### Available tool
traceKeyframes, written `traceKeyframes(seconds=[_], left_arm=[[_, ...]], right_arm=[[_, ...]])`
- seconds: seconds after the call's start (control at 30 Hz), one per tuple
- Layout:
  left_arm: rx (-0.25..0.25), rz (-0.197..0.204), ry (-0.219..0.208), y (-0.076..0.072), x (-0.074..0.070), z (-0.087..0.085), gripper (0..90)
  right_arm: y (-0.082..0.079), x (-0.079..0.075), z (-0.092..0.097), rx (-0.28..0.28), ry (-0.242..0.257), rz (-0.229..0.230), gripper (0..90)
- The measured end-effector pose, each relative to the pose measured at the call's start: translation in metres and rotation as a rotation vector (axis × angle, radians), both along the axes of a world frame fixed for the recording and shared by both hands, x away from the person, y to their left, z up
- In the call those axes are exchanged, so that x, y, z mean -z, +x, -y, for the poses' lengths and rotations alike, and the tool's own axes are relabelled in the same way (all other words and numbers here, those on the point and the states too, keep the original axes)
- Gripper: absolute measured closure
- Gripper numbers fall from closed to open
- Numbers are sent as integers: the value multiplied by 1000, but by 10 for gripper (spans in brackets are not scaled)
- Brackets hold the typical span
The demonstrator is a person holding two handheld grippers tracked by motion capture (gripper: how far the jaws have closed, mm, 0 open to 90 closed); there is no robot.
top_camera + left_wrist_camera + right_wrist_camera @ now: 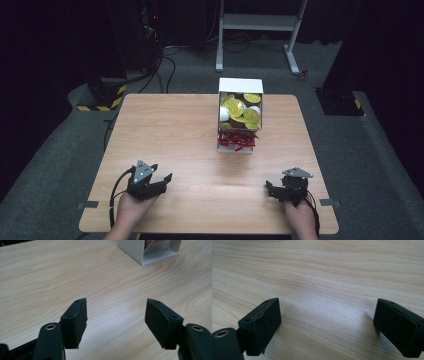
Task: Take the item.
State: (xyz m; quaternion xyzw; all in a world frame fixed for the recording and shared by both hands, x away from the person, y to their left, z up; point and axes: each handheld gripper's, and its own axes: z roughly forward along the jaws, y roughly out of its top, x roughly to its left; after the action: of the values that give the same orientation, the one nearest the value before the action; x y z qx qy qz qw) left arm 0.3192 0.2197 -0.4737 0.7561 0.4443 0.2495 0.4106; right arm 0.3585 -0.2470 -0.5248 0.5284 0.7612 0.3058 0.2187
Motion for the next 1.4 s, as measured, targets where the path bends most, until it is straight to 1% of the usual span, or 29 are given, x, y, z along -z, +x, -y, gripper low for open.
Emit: traceKeyframes(seconds=[0.03,0.13,0.2,0.3,0.33,0.4,0.47,0.53,0.6,0.7,0.77,0.93,1.0,1.07,1.13,1.17,1.27,1.33,1.4], left_arm=[[7,5,5,1,-5,7,348],[31,11,18,3,-12,19,347],[45,18,29,5,-18,26,348],[49,24,7,8,-24,35,351],[49,24,7,8,-24,35,351],[55,39,0,11,-25,44,353],[63,45,0,14,-24,49,355],[70,56,14,18,-23,55,355],[74,49,10,22,-22,59,348],[95,39,1,27,-21,63,348],[102,32,-5,32,-21,65,348],[111,39,-30,40,-24,72,354],[117,40,-29,42,-25,76,350],[126,31,-38,44,-25,79,350],[128,30,-35,44,-25,81,352],[135,33,-29,45,-27,87,355],[150,45,-32,45,-31,94,359],[155,59,-49,46,-34,99,369],[160,60,-51,48,-35,103,375]], right_arm=[[0,0,0,-1,2,1,77],[-2,0,0,1,9,-4,78],[-4,0,0,-2,6,0,78],[-5,0,0,-1,12,-3,77],[-4,0,1,-5,12,-2,77],[-4,0,1,-7,9,1,77],[-4,0,-1,-7,6,-3,75],[-3,0,-1,-13,-2,0,75],[-3,0,-1,-13,-1,0,75],[-1,0,-2,3,6,-1,74],[-1,0,-2,3,6,-1,75],[-1,0,-2,-3,2,3,74],[-1,0,-2,-3,2,3,73],[-1,0,-2,-3,2,3,74],[-1,0,-2,-3,2,3,74],[-1,0,-2,-3,2,2,74],[-1,0,-2,-3,2,3,74],[-1,0,-2,-3,2,2,74],[-1,0,-2,-3,2,2,74]])
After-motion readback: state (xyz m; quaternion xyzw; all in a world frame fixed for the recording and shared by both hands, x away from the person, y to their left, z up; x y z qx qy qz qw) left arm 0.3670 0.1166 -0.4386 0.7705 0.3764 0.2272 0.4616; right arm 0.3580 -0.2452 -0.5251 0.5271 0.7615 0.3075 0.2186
